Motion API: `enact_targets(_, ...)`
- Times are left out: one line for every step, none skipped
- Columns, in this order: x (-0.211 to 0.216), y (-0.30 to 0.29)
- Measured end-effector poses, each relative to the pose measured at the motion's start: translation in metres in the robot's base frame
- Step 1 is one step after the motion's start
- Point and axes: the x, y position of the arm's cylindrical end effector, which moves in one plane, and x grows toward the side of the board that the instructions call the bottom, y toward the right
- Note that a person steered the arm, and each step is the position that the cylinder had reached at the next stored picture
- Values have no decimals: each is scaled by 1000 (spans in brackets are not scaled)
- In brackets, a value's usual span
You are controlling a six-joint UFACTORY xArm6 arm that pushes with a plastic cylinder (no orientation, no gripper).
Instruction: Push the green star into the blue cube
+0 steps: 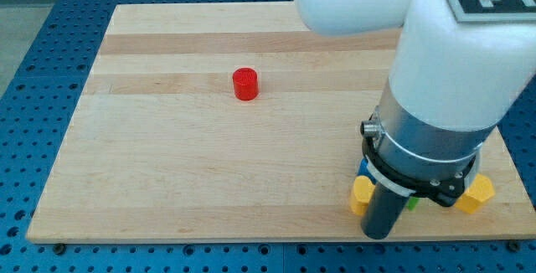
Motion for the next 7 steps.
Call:
enact_targets(-1, 4)
enact_targets(-1, 47)
enact_targets(-2, 90)
enact_targets(-18, 73)
enact_targets(-43, 60)
enact_targets(-49, 32)
enact_targets(-49, 2)
